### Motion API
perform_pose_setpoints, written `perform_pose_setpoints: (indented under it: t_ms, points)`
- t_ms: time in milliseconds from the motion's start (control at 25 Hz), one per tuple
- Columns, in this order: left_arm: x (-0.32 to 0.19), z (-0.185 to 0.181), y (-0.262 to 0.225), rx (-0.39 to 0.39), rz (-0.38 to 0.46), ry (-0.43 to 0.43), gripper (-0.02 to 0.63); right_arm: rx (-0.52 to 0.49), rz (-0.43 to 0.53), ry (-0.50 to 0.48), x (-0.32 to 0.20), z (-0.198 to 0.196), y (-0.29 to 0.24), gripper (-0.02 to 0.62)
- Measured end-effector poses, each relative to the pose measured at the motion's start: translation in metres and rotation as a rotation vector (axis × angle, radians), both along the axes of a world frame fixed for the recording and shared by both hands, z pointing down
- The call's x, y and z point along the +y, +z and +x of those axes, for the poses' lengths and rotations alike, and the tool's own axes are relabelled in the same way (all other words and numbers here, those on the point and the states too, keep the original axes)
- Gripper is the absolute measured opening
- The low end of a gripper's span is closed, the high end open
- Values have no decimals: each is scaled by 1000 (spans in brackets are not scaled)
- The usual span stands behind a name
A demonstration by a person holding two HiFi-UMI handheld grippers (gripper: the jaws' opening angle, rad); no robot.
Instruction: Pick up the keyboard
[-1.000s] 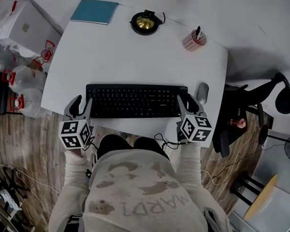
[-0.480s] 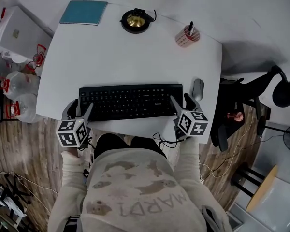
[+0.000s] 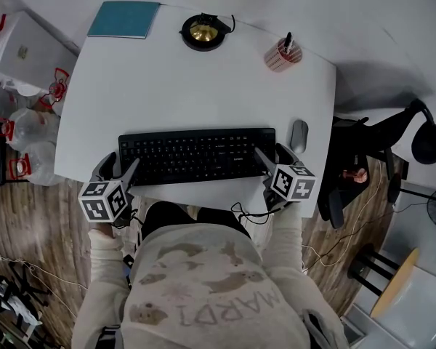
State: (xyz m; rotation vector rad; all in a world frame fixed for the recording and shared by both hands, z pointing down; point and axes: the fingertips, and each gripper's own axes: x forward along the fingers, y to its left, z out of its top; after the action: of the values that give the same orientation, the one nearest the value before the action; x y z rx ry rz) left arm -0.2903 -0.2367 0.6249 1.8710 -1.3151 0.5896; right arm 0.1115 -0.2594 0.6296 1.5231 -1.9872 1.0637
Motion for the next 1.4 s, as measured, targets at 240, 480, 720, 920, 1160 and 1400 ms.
perform_pose_setpoints:
  t_ms: [240, 480, 720, 920, 1160, 1400]
  points:
    - [-1, 1, 0, -6, -9, 10, 319, -38, 0, -15, 0, -3, 0, 337]
    - [-1, 10, 1, 11, -16, 1, 255, -49, -24, -14, -1, -3, 1, 324]
    - [-1, 9, 0, 9, -10, -59, 255, -36, -16, -11, 1, -3, -1, 318]
    - [-1, 6, -17, -7, 47, -69, 256, -38, 68, -9, 3, -6, -20, 314]
    - [-4, 7, -47, 3, 152, -88, 256, -16, 196, -26, -4, -6, -57, 316]
    - [-3, 11, -77, 15, 231, -114, 258, 19, 311, -45, -10, -3, -99, 316]
